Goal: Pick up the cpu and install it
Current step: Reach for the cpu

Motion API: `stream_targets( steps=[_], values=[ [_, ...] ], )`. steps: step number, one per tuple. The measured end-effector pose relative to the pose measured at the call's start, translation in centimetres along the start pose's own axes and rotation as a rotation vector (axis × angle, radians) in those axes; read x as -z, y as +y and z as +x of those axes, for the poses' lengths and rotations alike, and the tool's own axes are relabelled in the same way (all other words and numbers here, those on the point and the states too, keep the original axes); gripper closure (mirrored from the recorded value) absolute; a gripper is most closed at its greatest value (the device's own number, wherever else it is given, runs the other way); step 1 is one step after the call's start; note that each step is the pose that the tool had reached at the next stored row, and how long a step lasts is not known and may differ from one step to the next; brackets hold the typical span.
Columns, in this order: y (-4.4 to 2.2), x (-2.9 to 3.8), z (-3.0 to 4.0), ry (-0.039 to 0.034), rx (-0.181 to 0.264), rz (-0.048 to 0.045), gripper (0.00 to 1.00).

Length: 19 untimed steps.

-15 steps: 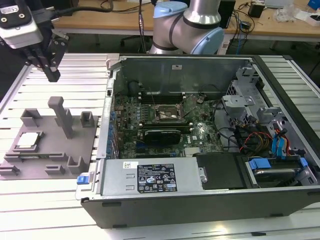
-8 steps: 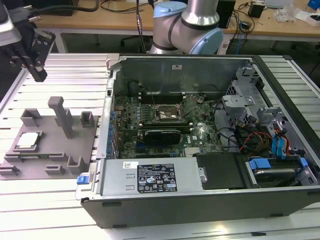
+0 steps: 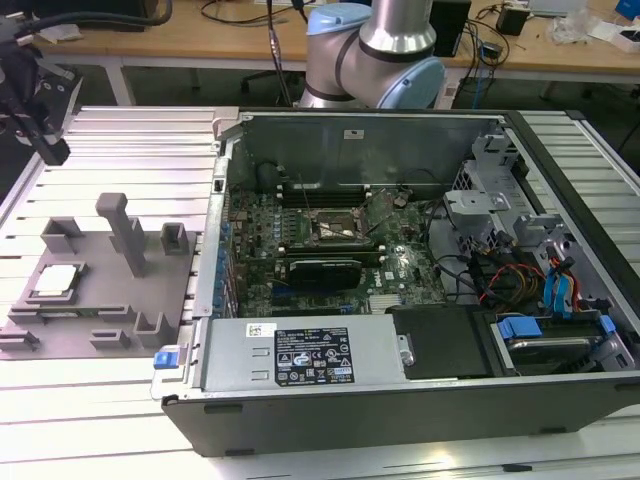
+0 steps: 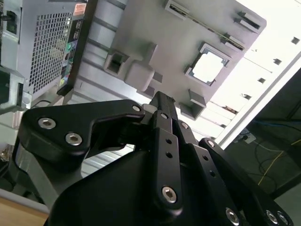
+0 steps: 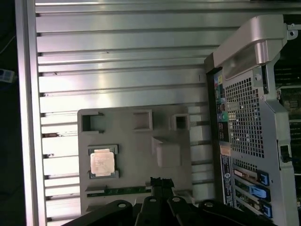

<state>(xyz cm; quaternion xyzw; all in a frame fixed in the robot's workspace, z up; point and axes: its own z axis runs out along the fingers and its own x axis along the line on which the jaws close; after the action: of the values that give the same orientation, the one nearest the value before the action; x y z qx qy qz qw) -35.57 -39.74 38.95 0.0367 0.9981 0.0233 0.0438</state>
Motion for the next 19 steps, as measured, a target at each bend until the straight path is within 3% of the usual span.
stream_targets(
  steps=[7, 10, 19],
  values=[
    [-0.19, -1.14, 1.72, 0.0001, 0.0, 0.0, 0.89],
    [-0.33, -1.98, 2.97, -0.0001, 0.0, -0.0001, 0.89],
    [-0.86, -4.11, 4.57, 0.0, 0.0, -0.0001, 0.89]
  ],
)
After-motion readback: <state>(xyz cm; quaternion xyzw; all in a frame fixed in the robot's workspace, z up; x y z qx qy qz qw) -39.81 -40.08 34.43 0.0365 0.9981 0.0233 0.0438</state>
